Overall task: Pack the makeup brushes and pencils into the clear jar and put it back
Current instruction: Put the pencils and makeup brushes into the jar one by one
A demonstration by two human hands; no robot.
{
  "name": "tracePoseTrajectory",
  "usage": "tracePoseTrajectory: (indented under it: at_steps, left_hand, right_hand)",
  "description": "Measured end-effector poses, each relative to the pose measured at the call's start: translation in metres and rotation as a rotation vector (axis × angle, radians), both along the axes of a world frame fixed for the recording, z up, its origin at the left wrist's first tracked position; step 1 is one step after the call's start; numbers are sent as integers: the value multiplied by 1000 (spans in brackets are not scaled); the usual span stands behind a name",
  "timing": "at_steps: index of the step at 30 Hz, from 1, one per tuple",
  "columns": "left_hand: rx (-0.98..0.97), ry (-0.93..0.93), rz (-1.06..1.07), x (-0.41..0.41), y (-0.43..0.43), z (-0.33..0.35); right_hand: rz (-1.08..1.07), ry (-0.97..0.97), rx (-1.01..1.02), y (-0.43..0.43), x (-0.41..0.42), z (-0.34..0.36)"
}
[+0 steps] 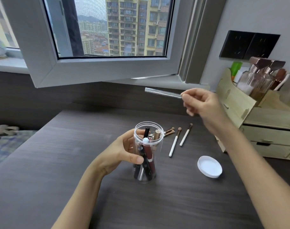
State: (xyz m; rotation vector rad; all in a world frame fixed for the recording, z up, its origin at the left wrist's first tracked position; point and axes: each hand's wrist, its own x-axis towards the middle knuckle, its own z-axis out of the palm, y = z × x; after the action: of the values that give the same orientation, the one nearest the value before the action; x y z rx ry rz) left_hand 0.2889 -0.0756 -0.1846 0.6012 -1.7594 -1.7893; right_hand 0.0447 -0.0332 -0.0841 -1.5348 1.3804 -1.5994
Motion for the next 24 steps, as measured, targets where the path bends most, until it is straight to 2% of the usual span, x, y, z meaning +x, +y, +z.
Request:
tracePoseTrajectory:
  at_steps: [2, 8, 11, 15, 19, 21, 24]
  left_hand:
    - [-1, 7, 6, -1, 2, 0]
    - [5, 38, 25, -2, 7, -1]
    - [-14, 51, 11, -3, 8, 1]
    - [-19, 50, 1, -2, 7, 1]
    - [-42, 48, -11, -3, 6, 1]
    - [-47, 49, -11, -2, 5, 1]
    - [-51, 34, -5, 0, 4, -1]
  right_hand:
    - [63, 56, -8, 30, 5, 23]
    - [0, 772, 4, 58, 36, 48]
    - [51, 889, -30, 44, 55, 39]
    - [151, 899, 21, 22, 69, 26]
    - [54, 1266, -77, 11, 83, 17]
    - [95, 1255, -77, 10, 83, 17]
    - [228, 816, 15, 9, 66, 24]
